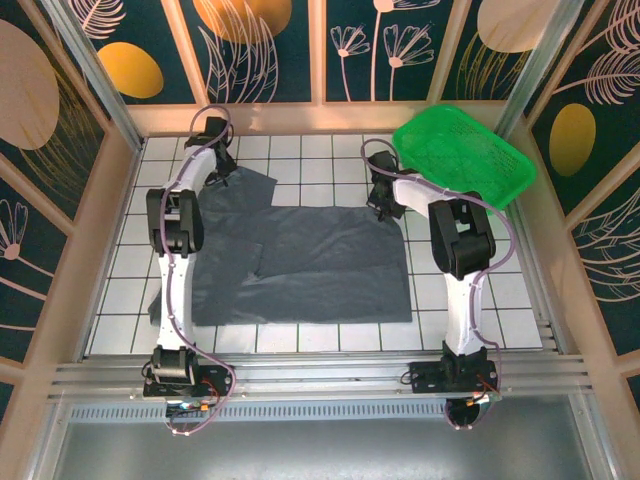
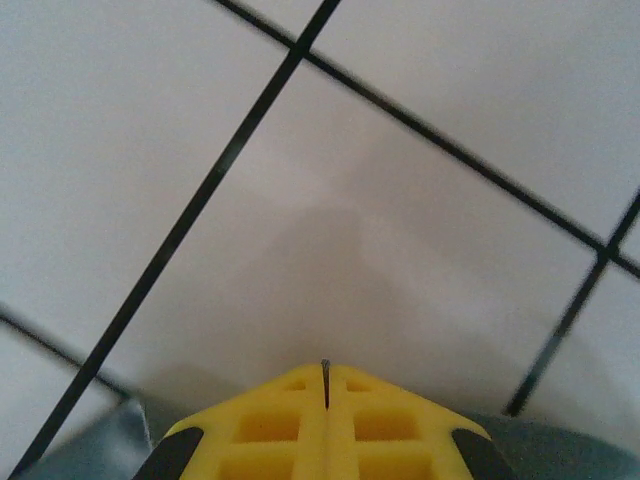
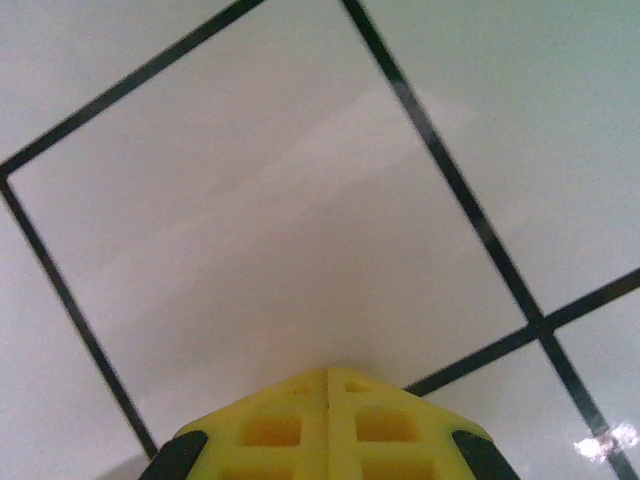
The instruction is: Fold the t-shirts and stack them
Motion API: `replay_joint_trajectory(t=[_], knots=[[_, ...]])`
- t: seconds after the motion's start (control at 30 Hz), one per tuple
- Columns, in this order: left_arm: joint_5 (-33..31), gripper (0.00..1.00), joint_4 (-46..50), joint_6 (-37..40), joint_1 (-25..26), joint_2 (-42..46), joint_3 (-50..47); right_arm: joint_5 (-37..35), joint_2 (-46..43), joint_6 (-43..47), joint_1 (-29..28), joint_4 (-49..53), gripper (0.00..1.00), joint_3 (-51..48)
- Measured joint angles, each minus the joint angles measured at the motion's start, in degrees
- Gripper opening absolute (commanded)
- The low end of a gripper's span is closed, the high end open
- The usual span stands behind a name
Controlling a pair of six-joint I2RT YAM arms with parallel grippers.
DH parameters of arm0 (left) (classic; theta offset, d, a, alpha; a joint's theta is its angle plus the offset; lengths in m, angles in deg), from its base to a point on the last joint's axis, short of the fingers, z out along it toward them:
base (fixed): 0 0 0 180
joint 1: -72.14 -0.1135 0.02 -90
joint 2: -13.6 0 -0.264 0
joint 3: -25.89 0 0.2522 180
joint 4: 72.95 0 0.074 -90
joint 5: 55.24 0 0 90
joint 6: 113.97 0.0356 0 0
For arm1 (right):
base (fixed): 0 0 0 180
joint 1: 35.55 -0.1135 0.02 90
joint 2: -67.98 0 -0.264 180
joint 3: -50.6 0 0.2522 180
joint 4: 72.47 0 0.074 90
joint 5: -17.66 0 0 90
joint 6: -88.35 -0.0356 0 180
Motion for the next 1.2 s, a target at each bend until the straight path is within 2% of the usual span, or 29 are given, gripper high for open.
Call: replay_joint_trajectory(t=[0.3, 0.7, 0.97, 1.2], knots=[[2.84, 0.0, -7.04, -1.27, 0.11, 29.18, -28.33, 1.03, -7.98, 3.08, -0.57, -1.31, 0.0, -6.12], [-1.18, 0.0, -7.15, -6.82, -0.5, 65.83, -64.3, 1.03, -25.09, 3.91, -1.86, -3.04, 0.0, -23.58], [-6.82, 0.0, -0.07, -14.34, -1.75, 86.6, -76.04, 1.66, -32.37, 3.32, -3.32, -1.6, 0.0, -32.68], [-10.14, 0.0, 6.97, -20.44, -1.75, 93.92, -78.75, 1.66, -32.37, 3.02, -3.3, 0.28, 0.0, -34.58]])
